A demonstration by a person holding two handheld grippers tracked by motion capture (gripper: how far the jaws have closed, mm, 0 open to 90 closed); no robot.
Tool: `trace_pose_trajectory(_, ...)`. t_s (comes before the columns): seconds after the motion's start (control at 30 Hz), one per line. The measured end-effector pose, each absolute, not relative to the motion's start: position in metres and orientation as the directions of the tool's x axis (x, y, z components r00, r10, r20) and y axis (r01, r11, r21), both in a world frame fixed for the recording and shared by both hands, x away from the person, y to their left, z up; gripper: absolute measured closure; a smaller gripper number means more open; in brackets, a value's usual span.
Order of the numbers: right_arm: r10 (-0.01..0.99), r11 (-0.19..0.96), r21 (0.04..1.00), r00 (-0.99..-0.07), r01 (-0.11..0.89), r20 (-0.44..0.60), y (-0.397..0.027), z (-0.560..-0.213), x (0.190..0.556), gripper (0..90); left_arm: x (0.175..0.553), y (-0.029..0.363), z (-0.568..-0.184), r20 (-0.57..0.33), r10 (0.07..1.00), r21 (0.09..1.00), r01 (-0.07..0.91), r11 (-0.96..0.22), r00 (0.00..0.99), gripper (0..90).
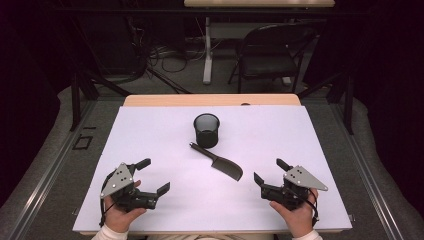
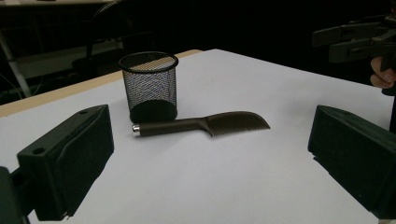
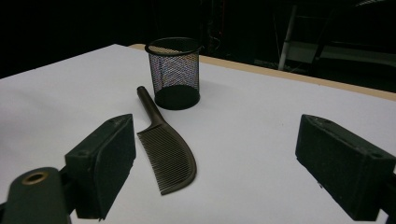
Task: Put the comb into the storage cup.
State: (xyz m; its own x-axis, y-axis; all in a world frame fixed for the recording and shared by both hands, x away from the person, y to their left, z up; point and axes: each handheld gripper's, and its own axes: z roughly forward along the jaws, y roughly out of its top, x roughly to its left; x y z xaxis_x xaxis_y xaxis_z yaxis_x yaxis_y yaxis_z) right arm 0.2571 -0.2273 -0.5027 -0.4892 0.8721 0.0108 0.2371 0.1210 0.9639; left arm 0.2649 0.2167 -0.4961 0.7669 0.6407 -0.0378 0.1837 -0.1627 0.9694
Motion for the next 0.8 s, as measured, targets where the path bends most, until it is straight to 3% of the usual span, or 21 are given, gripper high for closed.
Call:
trace_pose_trajectory(0.57,0.866,0.142,0.95,-0.499,0.277,0.016,-0.218,-0.509,0.267,16.8,0.269,0.218,-0.5,-0.043,0.645,0.968,0.192,-0.162,0.763,0.4)
trace_pose_trajectory(0.8,0.841,0.172,0.947,-0.541,0.272,0.003,-0.206,-0.51,0.28,30.4,0.266,0.22,-0.503,-0.047,0.644,0.967,0.197,-0.164,0.764,0.4)
